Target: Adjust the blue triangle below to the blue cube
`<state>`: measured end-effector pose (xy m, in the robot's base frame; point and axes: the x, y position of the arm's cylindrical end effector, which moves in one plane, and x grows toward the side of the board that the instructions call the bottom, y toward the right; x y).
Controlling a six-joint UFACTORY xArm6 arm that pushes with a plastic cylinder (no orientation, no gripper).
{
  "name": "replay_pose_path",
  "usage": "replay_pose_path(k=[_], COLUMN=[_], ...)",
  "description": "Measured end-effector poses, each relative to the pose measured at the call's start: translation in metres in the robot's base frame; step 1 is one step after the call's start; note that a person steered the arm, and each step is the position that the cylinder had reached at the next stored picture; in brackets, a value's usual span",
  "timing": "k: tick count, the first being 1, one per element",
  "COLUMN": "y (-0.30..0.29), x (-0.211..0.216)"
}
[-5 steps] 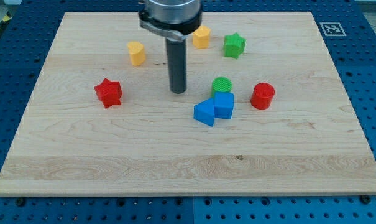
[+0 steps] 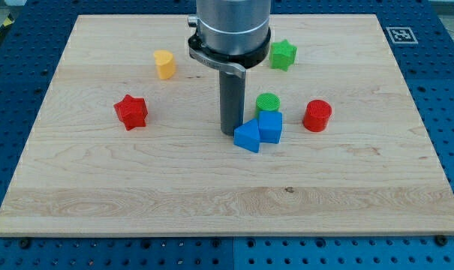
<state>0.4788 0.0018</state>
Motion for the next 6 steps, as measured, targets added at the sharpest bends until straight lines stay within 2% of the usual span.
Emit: replay_pose_path(k=[6], y=[0.007], x=[0.038])
